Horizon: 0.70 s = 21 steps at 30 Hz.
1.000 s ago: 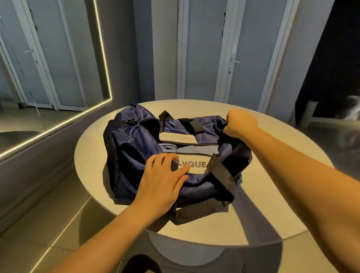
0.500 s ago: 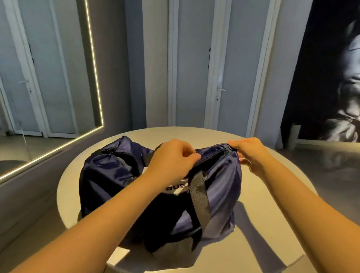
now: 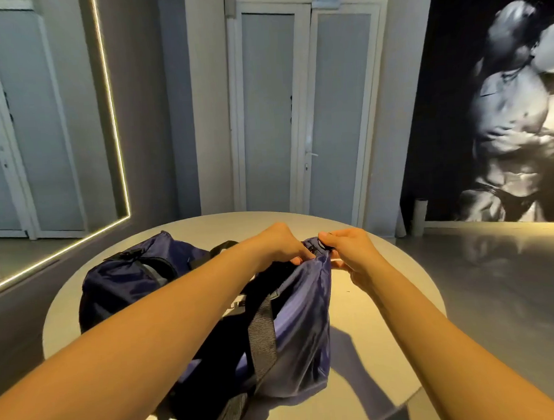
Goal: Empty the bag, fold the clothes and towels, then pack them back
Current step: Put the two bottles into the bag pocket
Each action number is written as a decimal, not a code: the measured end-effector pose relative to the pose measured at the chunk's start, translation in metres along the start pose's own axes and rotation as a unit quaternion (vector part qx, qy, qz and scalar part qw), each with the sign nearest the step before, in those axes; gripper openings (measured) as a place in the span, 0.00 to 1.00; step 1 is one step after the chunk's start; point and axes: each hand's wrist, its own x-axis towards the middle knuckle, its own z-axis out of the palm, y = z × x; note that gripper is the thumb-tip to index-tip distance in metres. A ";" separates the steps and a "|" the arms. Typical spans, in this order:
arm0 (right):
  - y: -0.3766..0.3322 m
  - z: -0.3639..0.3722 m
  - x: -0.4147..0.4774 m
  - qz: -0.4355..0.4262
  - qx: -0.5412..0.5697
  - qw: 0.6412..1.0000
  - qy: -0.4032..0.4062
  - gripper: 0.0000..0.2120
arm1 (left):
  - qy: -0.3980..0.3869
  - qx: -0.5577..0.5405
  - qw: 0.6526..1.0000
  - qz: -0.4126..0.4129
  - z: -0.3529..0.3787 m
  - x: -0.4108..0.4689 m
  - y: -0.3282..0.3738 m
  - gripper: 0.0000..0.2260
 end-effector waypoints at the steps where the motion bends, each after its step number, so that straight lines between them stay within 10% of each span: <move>1: 0.000 0.000 0.000 0.001 -0.003 1.000 0.002 0.11 | 0.007 -0.001 1.000 0.006 0.001 0.000 0.001 0.15; 16: 0.017 -0.024 0.010 -0.001 -0.084 0.991 0.101 0.14 | 0.135 0.028 0.990 -0.015 -0.092 -0.016 -0.032 0.10; 21: 0.014 -0.010 0.012 -0.132 -0.338 0.910 0.200 0.15 | 0.168 -0.030 0.985 0.010 -0.092 -0.018 -0.060 0.10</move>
